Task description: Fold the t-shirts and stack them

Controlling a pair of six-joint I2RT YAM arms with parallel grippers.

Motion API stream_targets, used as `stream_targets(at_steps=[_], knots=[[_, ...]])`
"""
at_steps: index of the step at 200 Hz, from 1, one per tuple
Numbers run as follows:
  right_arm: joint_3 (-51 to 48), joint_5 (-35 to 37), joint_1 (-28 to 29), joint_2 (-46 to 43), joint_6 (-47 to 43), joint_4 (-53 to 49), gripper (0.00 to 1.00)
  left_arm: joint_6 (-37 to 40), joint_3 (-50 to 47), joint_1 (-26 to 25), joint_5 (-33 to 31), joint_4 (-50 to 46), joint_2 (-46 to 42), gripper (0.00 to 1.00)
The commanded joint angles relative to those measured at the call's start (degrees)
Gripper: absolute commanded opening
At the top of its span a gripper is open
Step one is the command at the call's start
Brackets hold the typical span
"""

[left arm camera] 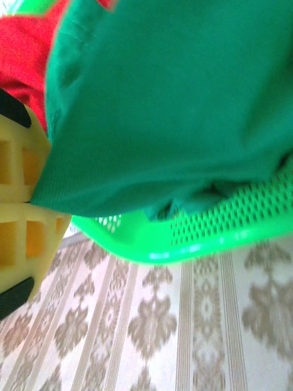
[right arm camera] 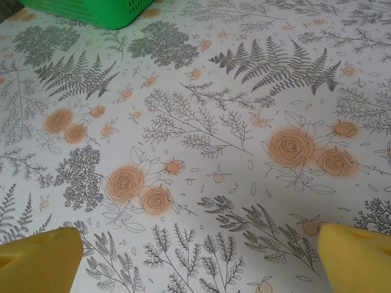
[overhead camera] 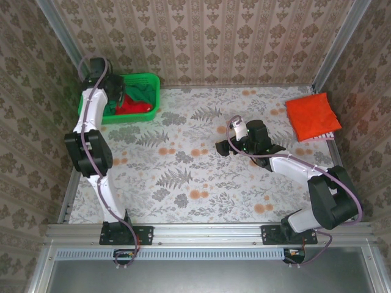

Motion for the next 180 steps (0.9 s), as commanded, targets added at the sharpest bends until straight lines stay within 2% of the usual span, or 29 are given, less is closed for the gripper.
stream_targets(at_steps=[1,39,80,103,130,166,180], knots=[[1.65,-0.77,0.18,0.80,-1.07,0.12,1.00,4.03,7.38,0.42,2.12,-0.70,1.01,0.00],[1.65,-0.92,0.18,0.62,-0.88,-0.15,1.00,7.94,24.12,0.66,3.63,-3.37,5.44,0.00],[1.46,-0.81,0.11,0.30,-1.08,-0.52,1.00,6.26,39.55,1.87,8.19,2.26,10.60,0.00],[1.64,-0.96,0.11,0.32,-0.97,-0.70,1.00,5.88,41.29,3.26,8.30,7.15,10.16,0.00],[1.56,-0.88,0.11,0.25,-0.89,-0.61,1.00,5.30,41.41,4.51,9.71,8.17,8.17,0.00],[2.33,-1.49,0.12,0.95,-0.49,-0.31,1.00,2.72,41.32,3.10,17.92,13.06,5.53,0.00],[2.47,-2.05,0.21,1.02,-0.11,0.07,1.00,3.58,41.32,1.56,19.22,13.19,4.00,0.00]])
